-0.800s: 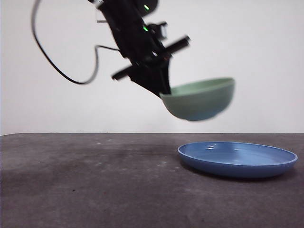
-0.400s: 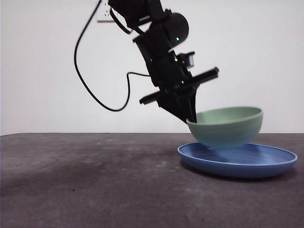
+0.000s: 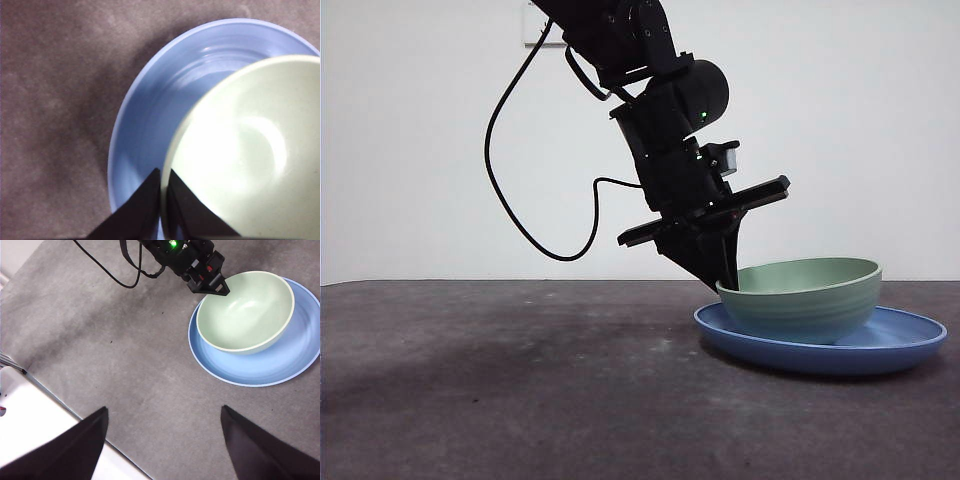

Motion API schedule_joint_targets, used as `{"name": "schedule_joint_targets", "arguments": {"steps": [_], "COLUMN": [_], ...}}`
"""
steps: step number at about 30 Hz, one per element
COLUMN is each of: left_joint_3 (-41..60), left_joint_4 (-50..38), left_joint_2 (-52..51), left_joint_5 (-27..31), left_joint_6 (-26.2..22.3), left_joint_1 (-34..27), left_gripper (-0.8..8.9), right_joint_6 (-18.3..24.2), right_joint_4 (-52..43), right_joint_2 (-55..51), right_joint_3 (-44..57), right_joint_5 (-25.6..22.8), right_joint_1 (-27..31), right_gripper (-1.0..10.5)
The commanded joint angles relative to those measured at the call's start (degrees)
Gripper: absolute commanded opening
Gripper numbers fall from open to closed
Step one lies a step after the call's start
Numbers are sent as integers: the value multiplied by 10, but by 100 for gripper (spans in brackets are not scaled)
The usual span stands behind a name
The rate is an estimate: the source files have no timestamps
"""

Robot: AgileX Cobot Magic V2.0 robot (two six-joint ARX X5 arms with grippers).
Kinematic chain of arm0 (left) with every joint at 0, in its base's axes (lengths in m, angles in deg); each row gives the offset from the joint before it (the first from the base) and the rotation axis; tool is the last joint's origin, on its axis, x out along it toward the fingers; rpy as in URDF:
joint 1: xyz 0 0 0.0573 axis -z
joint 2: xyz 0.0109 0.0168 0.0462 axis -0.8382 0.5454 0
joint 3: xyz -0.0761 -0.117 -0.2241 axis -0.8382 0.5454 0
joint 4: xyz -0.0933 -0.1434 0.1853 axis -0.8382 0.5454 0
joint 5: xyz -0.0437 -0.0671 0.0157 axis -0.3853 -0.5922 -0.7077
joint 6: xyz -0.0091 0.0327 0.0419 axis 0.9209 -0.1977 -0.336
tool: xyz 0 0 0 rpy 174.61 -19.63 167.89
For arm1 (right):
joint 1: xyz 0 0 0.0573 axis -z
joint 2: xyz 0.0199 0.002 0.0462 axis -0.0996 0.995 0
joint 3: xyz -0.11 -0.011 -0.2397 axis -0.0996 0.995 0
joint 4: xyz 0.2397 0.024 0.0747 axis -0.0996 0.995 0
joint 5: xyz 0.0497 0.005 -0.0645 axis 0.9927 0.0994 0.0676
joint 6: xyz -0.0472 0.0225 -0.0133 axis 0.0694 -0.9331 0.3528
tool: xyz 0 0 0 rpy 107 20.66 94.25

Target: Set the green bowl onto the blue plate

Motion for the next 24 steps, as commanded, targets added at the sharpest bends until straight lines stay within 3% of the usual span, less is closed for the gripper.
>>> {"name": "schedule_joint_targets", "arguments": {"steps": [1,10,16,24], "left_joint_3": [-19,-20,-21,-21], "left_joint_4": [-4,5,6,12], "left_joint_2": [21,21,5,-89], "left_joint_5": [1,0,-1,-1], "left_joint_6": [1,1,3,0], "left_joint_1": [9,11,9,-12], "left_gripper": [11,221,225,226], "right_joint_6": [-4,-4,-4,-3], "right_joint_4": [-4,-4,-4,-6], "right_joint_2": [2,2,2,2], "right_joint_3": [-12,-12,-12,-12], "right_joint_5": [0,0,-5,-32], "right_joint_1": [-1,-1,-1,-1], "right_gripper": [360,360,360,360]}}
